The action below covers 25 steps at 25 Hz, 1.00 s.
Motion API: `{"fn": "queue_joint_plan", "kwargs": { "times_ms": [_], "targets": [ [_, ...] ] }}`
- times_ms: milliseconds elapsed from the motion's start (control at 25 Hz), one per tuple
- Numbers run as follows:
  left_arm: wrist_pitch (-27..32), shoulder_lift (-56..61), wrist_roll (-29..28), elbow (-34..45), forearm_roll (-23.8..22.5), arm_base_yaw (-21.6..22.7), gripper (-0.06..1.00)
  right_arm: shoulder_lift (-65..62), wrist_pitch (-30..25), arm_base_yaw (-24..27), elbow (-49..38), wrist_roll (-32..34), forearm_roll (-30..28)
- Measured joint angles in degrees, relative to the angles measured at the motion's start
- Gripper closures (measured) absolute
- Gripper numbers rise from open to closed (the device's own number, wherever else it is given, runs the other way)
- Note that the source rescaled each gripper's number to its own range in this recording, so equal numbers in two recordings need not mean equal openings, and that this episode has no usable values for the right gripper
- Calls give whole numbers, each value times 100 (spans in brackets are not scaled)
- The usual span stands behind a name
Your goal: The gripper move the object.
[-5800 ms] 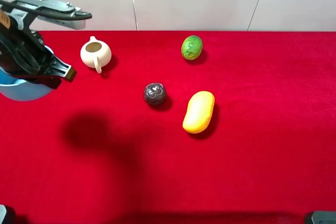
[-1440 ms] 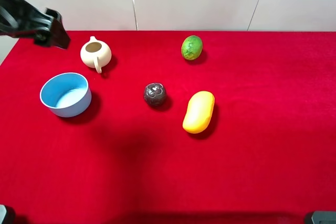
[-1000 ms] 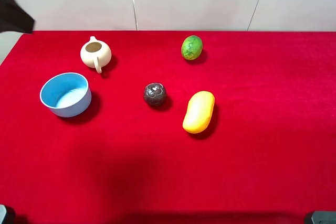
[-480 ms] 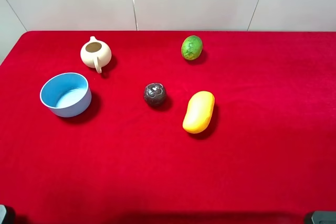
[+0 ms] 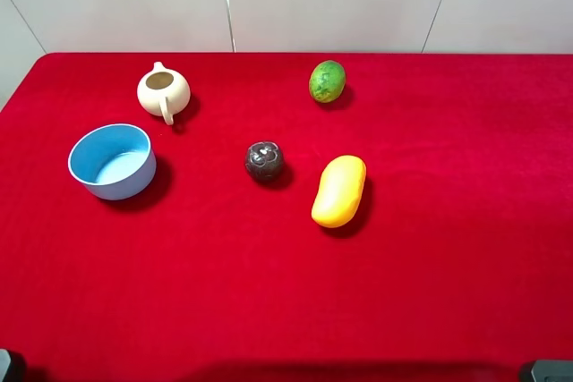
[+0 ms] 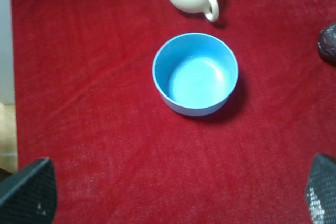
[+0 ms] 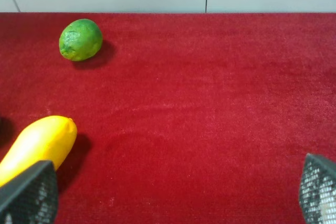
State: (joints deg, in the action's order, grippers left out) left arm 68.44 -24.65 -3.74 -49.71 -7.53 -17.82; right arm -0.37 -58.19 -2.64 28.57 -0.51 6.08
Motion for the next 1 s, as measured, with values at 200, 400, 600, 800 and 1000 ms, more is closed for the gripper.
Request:
{"fn": "queue_joint_plan", "kwargs": {
  "times_ms": [200, 400, 600, 800, 1000],
  "targets": [
    [0, 457, 484, 386, 301, 685, -2, 0, 0, 0, 0, 0, 0],
    [-65, 1076, 761, 865, 453, 1296, -2, 0, 0, 0, 0, 0, 0],
    [-295, 1709, 804, 1275, 453, 1766, -2, 0, 0, 0, 0, 0, 0],
    [-524, 2211, 814, 1724, 554, 1921, -2, 0, 0, 0, 0, 0, 0],
    [-732, 2490, 819, 2118, 789, 1921, -2, 0, 0, 0, 0, 0, 4]
  ]
}}
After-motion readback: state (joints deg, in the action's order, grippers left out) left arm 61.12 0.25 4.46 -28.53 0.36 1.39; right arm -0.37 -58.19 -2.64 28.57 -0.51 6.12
